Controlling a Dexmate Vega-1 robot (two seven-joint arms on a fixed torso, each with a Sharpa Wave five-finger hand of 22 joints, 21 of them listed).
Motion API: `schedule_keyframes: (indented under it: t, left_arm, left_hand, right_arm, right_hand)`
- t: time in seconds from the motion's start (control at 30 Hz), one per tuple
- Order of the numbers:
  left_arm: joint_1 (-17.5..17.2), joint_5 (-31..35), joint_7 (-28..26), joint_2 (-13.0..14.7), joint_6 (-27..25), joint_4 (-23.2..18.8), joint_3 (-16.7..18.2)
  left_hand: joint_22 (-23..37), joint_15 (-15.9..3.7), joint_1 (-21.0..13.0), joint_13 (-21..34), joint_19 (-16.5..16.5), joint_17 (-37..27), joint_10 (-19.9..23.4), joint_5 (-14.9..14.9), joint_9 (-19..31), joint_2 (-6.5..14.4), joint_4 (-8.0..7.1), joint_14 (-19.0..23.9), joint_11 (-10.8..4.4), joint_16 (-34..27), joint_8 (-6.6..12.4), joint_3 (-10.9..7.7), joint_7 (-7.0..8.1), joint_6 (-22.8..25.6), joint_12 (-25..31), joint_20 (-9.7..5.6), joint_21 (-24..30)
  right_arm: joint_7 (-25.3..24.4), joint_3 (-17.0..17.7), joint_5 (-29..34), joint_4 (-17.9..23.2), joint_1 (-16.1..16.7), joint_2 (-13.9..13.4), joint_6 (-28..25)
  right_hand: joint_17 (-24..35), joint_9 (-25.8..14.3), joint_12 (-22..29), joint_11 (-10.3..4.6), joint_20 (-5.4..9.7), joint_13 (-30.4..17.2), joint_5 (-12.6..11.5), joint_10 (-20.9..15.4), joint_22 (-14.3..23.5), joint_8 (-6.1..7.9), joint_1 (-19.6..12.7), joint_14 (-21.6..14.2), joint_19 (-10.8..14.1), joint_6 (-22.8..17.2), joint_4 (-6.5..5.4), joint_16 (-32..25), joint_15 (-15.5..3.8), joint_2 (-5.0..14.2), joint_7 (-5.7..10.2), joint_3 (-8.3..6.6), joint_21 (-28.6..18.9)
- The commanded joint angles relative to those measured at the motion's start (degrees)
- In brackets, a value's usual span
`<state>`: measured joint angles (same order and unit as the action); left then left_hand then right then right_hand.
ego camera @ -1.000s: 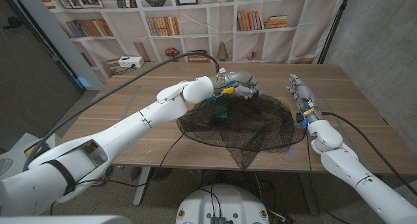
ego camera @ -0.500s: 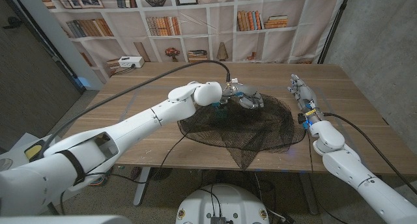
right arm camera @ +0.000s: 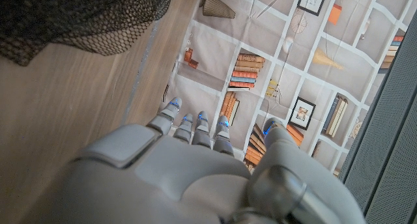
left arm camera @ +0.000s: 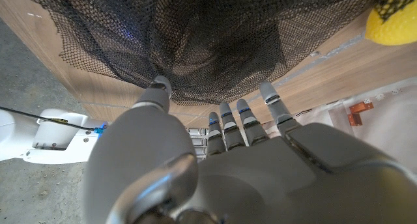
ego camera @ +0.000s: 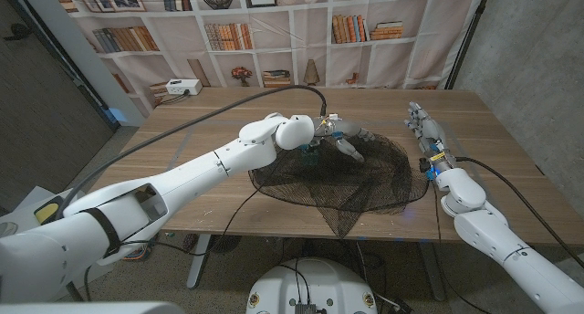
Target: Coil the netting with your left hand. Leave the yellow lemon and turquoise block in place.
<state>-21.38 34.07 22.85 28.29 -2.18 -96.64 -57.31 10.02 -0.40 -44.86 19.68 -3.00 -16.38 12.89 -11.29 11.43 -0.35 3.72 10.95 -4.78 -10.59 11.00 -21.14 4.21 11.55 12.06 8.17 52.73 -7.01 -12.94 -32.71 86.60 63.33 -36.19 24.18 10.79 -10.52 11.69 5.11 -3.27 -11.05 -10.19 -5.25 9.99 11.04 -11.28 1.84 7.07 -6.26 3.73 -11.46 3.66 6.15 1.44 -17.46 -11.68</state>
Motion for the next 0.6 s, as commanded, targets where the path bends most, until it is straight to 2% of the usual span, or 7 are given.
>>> schedule_keyframes:
  t: [0.03,0.17,0.27,0.33,0.47,0.6]
  left_arm:
    - [2.26,4.5,-1.25,-1.98,-0.13,2.77,-0.4]
    - [4.93,6.32,-0.44,-3.8,0.21,6.18,-1.79]
    - [7.34,6.85,-0.18,-5.71,1.58,10.1,-3.01]
    - [9.01,7.07,-0.51,-7.07,3.09,13.02,-3.91]
    - [12.58,7.17,-1.1,-10.05,7.1,19.1,-6.02]
    - [15.75,7.25,-1.55,-13.11,11.03,24.37,-8.27]
  left_hand:
    - [0.1,0.5,0.26,-0.08,-0.42,0.14,-0.34,-0.21,0.03,1.49,-0.62,0.07,1.43,-0.64,0.35,0.13,0.35,0.51,-0.03,0.42,-0.64]
    - [0.11,0.62,0.7,-0.2,-0.32,0.33,-0.75,-0.09,-0.01,1.68,-0.83,0.17,2.04,-0.78,0.15,0.29,0.03,0.02,-0.13,0.54,-0.82]
    - [0.12,0.66,1.11,-0.32,-0.17,0.6,-1.27,0.02,-0.05,1.49,-0.89,-0.1,1.91,-0.73,-0.11,0.58,-0.31,-0.71,-0.24,0.62,-0.98]
    - [0.12,0.62,1.54,-0.4,-0.12,0.76,-1.8,0.1,-0.07,1.24,-0.99,-0.35,2.11,-0.68,-0.15,0.9,-0.37,-0.92,-0.38,0.59,-1.12]
    - [0.11,0.39,2.44,-0.56,0.09,1.15,-2.29,0.18,-0.12,0.34,-1.09,-0.68,1.37,-0.64,-0.28,1.72,-0.08,-1.51,-0.41,0.4,-1.4]
    - [0.11,0.4,2.98,-0.68,0.25,1.44,-2.89,0.13,-0.15,-0.29,-1.1,-0.81,1.37,-0.65,-0.38,2.26,0.05,-2.03,-0.51,0.46,-1.6]
  right_arm:
    - [0.12,0.72,1.04,2.38,0.93,-0.72,1.49]
    - [-0.25,1.21,1.68,3.7,1.67,-1.08,2.05]
    - [-0.47,1.6,2.11,4.54,2.27,-1.27,2.56]
    - [-0.66,1.86,2.46,5.02,2.66,-1.39,2.86]
    - [-1.34,2.43,3.06,5.72,3.4,-1.4,3.24]
    - [-1.92,3.12,3.37,6.28,4.27,-1.42,3.58]
  right_hand:
    - [0.23,-0.18,-0.01,0.05,-0.34,-0.21,-0.1,-0.33,0.2,0.05,0.14,-0.21,0.47,-0.36,-0.06,0.1,0.23,-0.18,0.01,0.01,0.06]
    - [0.22,-0.18,0.0,0.09,-0.42,-0.21,-0.12,-0.36,0.2,0.07,0.14,-0.23,0.5,-0.42,-0.05,0.11,0.24,-0.15,0.03,-0.02,0.05]
    - [0.21,-0.18,0.0,0.12,-0.48,-0.21,-0.13,-0.4,0.2,0.09,0.14,-0.31,0.49,-0.5,-0.04,0.09,0.23,-0.14,0.06,-0.04,0.07]
    - [0.21,-0.18,0.02,0.14,-0.48,-0.2,-0.13,-0.46,0.2,0.09,0.15,-0.33,0.5,-0.52,-0.04,0.09,0.25,-0.13,0.06,-0.04,0.06]
    - [0.19,-0.18,0.05,0.09,-0.55,-0.2,-0.14,-0.55,0.19,0.12,0.13,-0.4,0.51,-0.62,-0.01,0.08,0.33,-0.15,0.03,-0.06,0.07]
    - [0.17,-0.18,0.05,0.13,-0.54,-0.2,-0.15,-0.58,0.19,0.13,0.12,-0.47,0.56,-0.67,0.02,0.07,0.29,-0.16,0.08,-0.08,0.06]
